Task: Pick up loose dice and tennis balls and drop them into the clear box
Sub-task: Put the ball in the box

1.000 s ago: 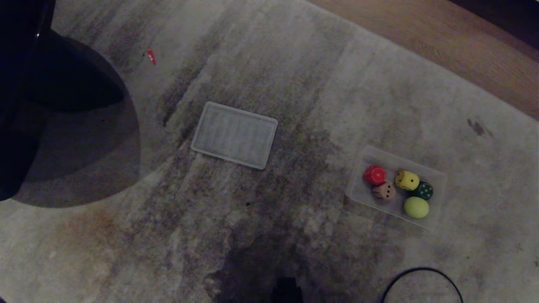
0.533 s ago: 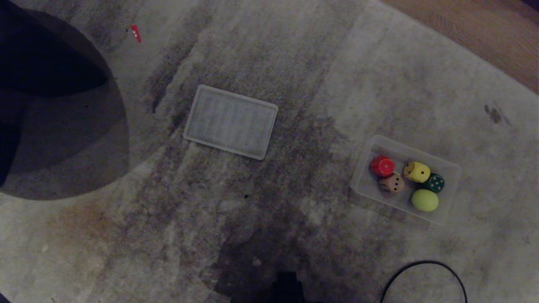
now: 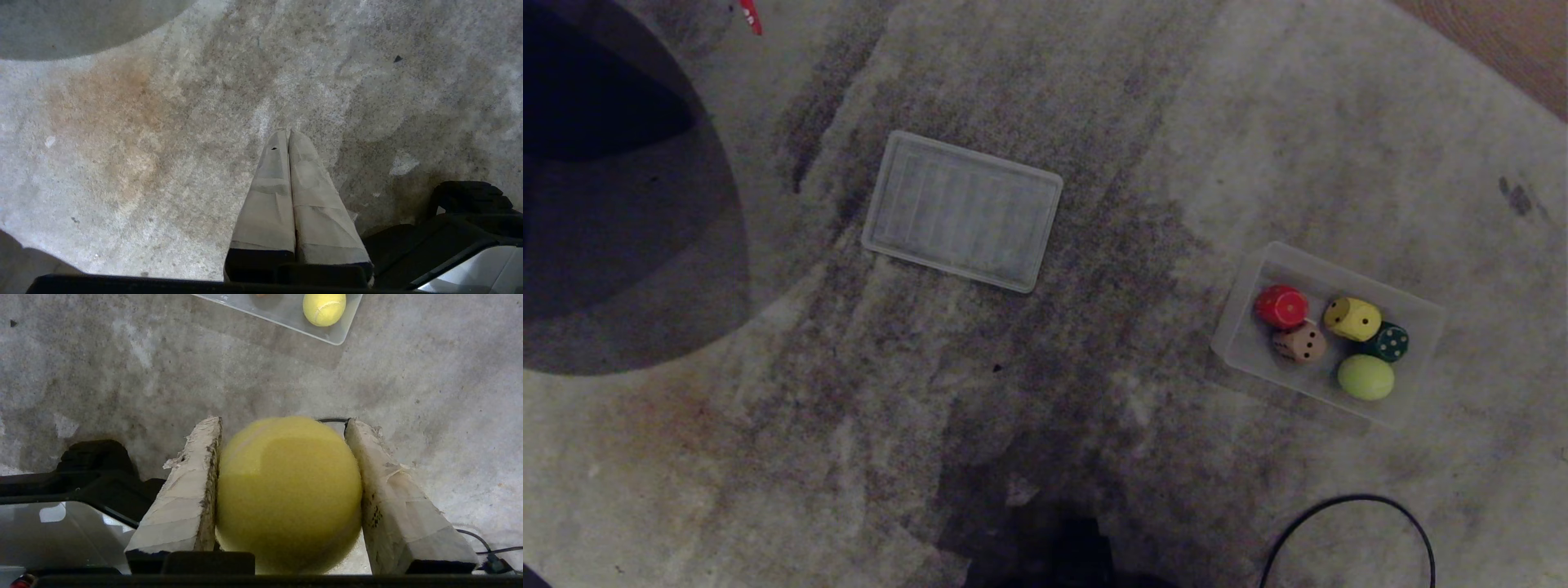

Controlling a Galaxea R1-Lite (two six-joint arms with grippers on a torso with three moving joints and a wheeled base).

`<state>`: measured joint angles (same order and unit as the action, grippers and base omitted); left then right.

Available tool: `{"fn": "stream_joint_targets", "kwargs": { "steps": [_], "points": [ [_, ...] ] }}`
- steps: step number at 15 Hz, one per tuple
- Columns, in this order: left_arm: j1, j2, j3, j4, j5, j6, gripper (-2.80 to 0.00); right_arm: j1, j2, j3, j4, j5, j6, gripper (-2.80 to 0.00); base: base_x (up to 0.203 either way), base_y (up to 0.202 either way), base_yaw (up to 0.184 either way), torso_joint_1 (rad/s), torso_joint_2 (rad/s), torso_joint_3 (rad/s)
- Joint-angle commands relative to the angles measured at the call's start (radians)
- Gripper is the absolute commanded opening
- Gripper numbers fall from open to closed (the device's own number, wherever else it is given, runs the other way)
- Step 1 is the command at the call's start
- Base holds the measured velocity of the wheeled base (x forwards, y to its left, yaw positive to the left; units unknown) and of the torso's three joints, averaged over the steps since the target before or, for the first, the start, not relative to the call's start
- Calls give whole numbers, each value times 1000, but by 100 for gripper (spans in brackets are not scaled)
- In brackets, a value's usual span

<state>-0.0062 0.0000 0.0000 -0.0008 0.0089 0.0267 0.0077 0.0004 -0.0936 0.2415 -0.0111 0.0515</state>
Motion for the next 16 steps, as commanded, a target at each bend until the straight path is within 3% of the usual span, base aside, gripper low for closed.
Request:
{"fn": "stream_joint_targets", "kwargs": {
  "steps": [1,7,11,16],
  "points": [
    [0,2,2,1,2,-4,-280,2,0,0,1,-1,1,-280,0,0,0,2,12,-36],
    [0,2,2,1,6,-28,-280,0,55,-21,3,-2,9,-280,0,0,0,0,0,0],
    [0,2,2,2,9,-30,-280,0,390,-158,-30,-3,115,-280,0,0,0,0,0,0],
    [0,2,2,2,9,-30,-280,5,993,-210,-424,-5,253,-280,0,0,0,0,0,0]
  ]
}}
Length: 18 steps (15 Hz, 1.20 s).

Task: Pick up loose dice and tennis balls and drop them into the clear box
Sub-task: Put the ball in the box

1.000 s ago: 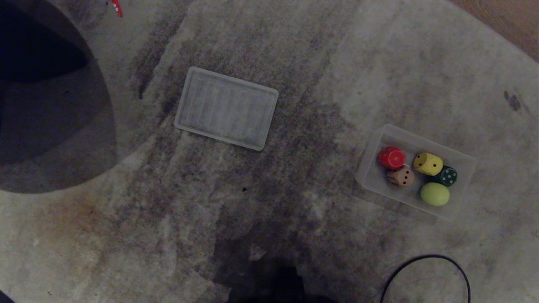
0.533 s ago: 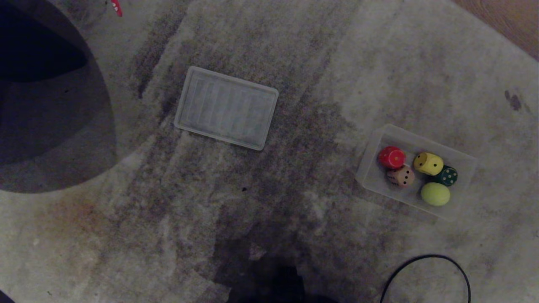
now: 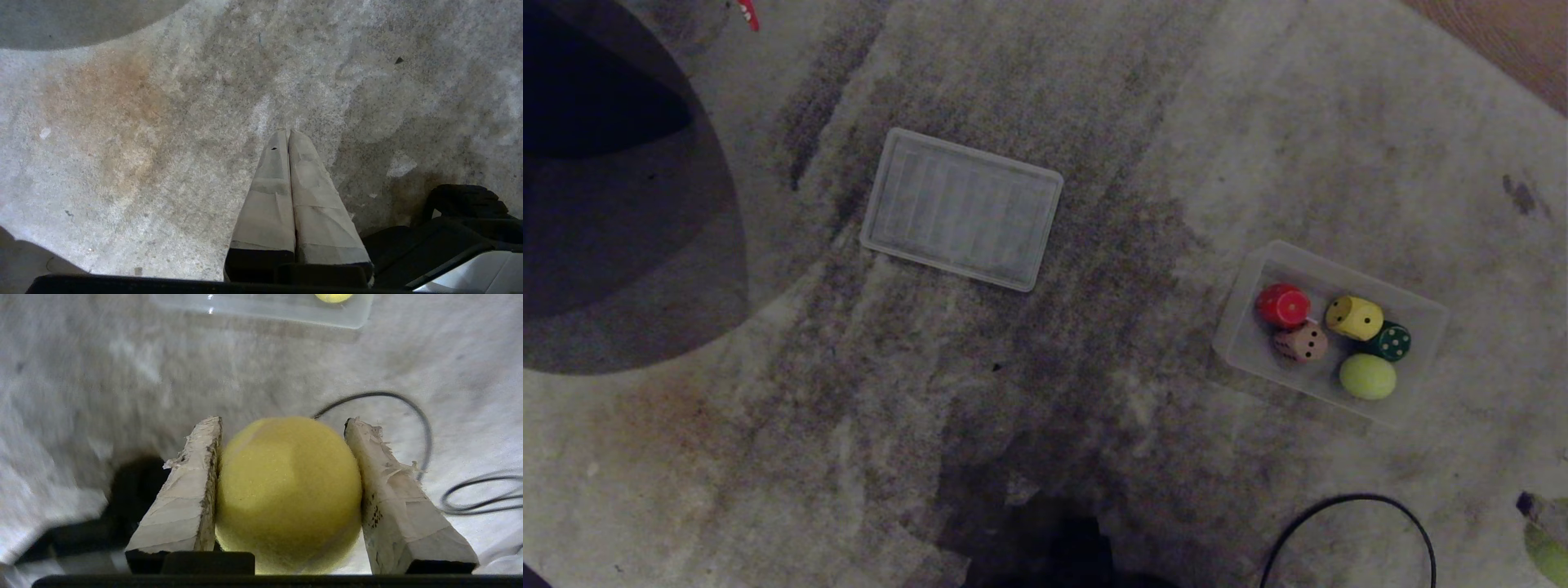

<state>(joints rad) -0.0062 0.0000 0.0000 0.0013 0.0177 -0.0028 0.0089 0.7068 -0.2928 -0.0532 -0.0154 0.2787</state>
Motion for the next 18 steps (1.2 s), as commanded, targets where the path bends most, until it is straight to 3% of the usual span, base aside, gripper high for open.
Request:
{"fn": "stream_joint_targets", "kwargs": {
  "steps": [1,4,10,12,17,18],
  "points": [
    [0,2,2,-1,1,0,-280,11,404,-17,-237,-1,57,-280,0,0,0,0,0,0],
    [0,2,2,0,1,0,-280,30,708,-63,-531,-1,143,-280,0,0,0,0,0,0],
    [0,2,2,0,1,0,-280,101,1062,-298,-899,32,315,-280,0,0,0,0,0,0],
    [0,2,2,0,1,0,-280,127,1082,-307,-918,78,354,-280,0,0,0,0,0,0],
    [0,2,2,-1,1,0,-280,148,1125,-335,-922,104,378,-280,0,0,0,0,0,0],
    [0,2,2,0,1,0,-280,148,1129,-335,-921,103,376,0,0,0,0,0,0,0]
  ]
}}
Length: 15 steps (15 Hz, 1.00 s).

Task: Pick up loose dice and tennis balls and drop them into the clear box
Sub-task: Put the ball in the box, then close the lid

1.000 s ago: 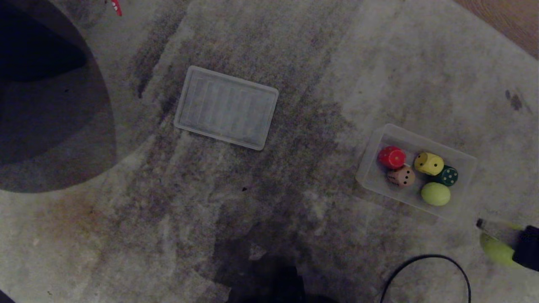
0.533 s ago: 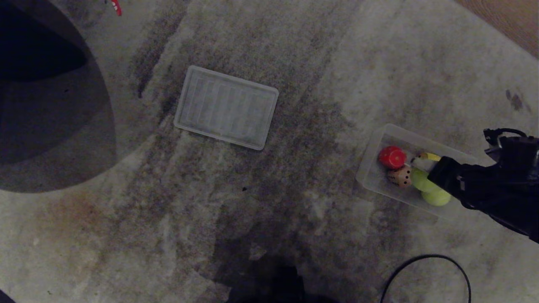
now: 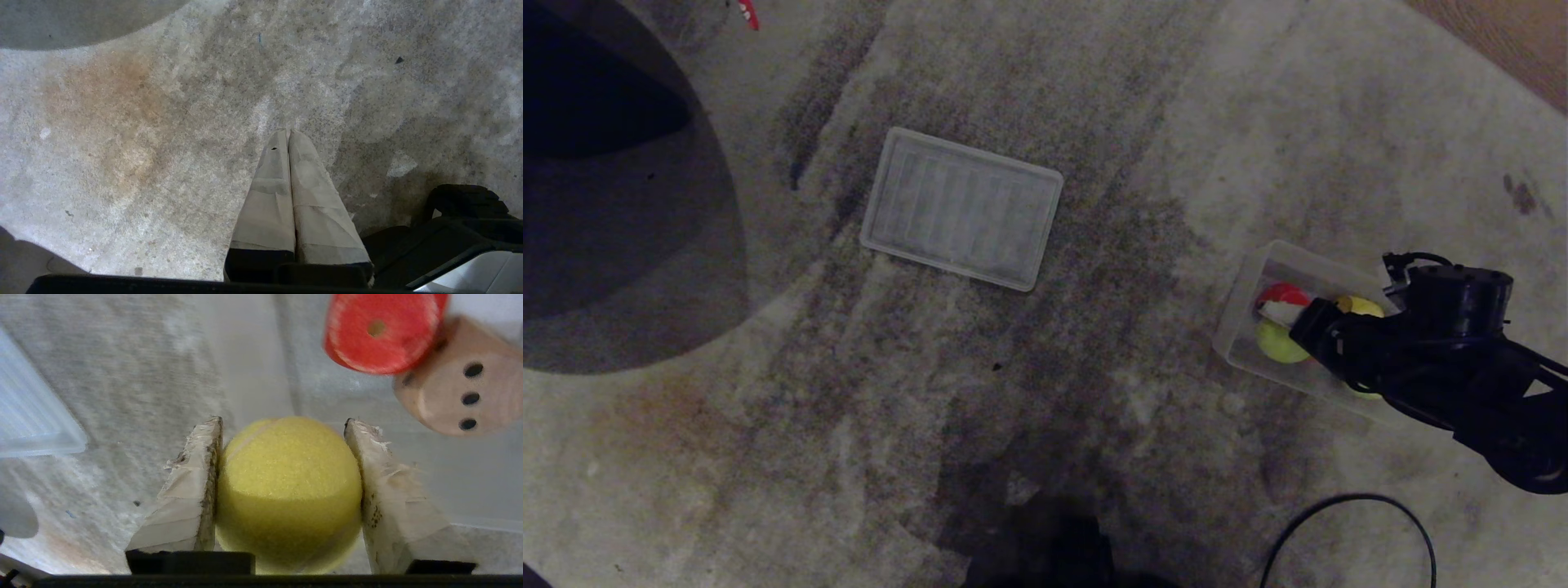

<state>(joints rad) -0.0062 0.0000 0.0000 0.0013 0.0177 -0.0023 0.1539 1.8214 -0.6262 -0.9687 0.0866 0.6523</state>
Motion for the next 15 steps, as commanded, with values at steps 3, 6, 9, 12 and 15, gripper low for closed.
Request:
{"fn": "stream_joint_targets", "kwargs": {
  "steps": [3,6,9,12,15],
  "points": [
    [0,2,2,0,1,-1,-280,2,19,3,-5,-5,0,0,0,0,0,0,0,0],
    [0,2,2,0,1,-1,-280,1,-3,30,0,-6,-30,0,0,0,0,0,0,0],
    [0,2,2,0,1,-1,-280,-1,-78,142,2,-3,-134,0,0,0,0,0,0,0],
    [0,2,2,0,1,-1,-280,-3,-228,272,3,-5,-173,-280,0,0,0,0,0,0],
    [0,2,2,0,1,-1,-280,-1,-448,369,95,-6,-208,-280,0,0,0,0,0,0]
  ]
}}
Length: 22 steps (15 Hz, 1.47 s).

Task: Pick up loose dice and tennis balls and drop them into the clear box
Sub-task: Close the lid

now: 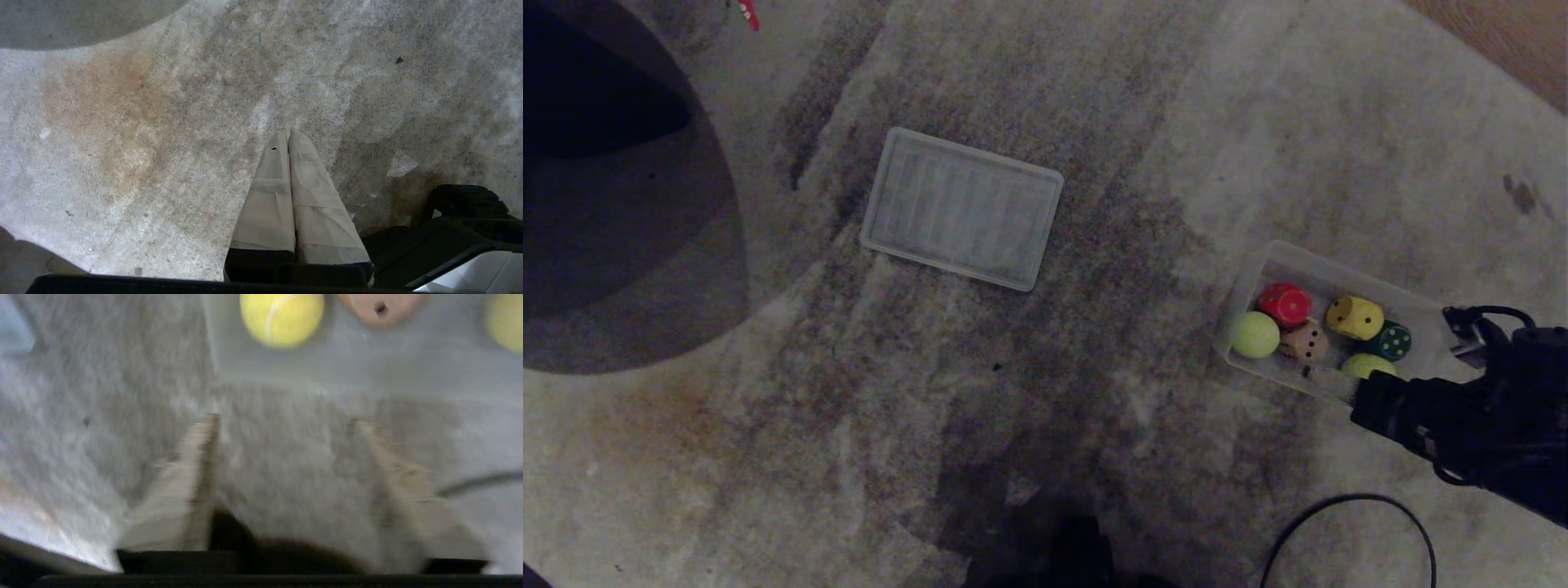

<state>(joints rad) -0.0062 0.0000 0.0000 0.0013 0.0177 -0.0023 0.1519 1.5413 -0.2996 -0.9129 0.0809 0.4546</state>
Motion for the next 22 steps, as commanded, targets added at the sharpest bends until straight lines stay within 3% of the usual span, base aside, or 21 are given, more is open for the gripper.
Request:
{"fn": "stream_joint_targets", "kwargs": {
  "steps": [1,7,12,14,18,22],
  "points": [
    [0,2,2,0,1,-1,-280,-2,-250,63,112,-4,-35,-280,0,0,0,0,0,0],
    [0,2,2,0,1,-1,-280,-114,-816,185,601,-18,-278,-280,0,0,0,0,0,0],
    [0,2,2,0,1,-2,-280,-217,-1241,232,963,-49,-398,-280,0,0,0,0,0,0],
    [0,2,2,0,1,-2,-280,-234,-1253,298,910,-87,-449,-280,0,0,0,0,0,0],
    [0,2,2,0,1,-2,-280,-229,-1254,310,893,-80,-437,-280,0,0,0,0,0,0],
    [0,2,2,0,1,-2,-280,-137,-1396,310,891,-78,-448,-280,0,0,0,0,0,0]
  ]
}}
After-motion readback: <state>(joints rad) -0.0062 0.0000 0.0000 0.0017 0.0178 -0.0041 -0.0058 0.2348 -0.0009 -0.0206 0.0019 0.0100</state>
